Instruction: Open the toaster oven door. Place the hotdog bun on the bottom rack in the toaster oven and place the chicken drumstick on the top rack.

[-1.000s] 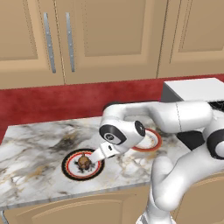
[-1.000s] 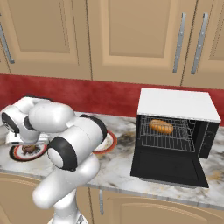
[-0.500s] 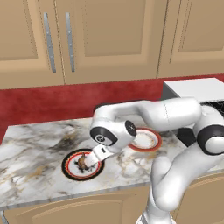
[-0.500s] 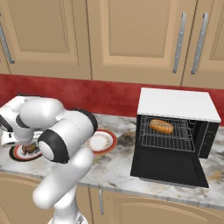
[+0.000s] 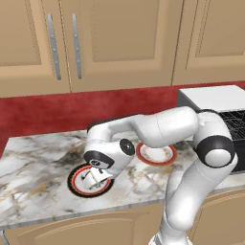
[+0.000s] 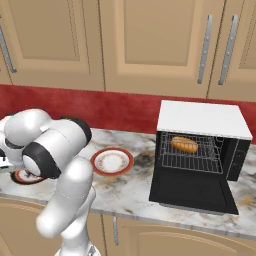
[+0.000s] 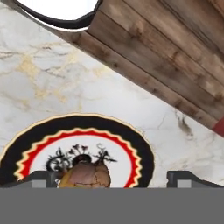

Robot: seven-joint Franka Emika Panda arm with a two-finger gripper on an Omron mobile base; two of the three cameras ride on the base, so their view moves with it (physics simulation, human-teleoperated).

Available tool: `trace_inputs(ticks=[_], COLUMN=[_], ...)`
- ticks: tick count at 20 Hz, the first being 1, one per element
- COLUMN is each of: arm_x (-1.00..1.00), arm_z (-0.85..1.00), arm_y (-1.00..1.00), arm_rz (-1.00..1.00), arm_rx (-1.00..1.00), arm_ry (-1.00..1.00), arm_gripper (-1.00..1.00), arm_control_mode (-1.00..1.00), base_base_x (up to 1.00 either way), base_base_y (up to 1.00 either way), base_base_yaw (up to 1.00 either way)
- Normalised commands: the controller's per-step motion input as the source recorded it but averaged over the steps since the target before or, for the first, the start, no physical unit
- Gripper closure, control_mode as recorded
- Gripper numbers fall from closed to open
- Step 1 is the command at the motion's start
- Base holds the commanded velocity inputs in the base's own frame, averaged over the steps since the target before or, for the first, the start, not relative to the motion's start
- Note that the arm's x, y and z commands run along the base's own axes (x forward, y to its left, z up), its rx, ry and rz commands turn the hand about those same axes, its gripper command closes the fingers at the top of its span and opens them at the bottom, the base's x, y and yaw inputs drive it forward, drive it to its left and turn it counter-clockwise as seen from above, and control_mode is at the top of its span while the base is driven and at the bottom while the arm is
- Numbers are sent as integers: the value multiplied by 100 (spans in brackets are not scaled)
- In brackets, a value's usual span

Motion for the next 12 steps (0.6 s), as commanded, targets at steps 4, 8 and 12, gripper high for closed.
trace_inputs(ticks=[4, 8, 12], arm_x=[10, 12, 11], arm_z=[47, 57, 63], arm_y=[35, 27, 14], arm_rz=[-27, -24, -23], arm_rx=[-14, -12, -13], arm_ry=[29, 26, 20], arm_gripper=[-100, -100, -100], arm_control_mode=[-100, -100, -100], base_base_x=[0, 0, 0], base_base_y=[0, 0, 0], base_base_yaw=[0, 0, 0])
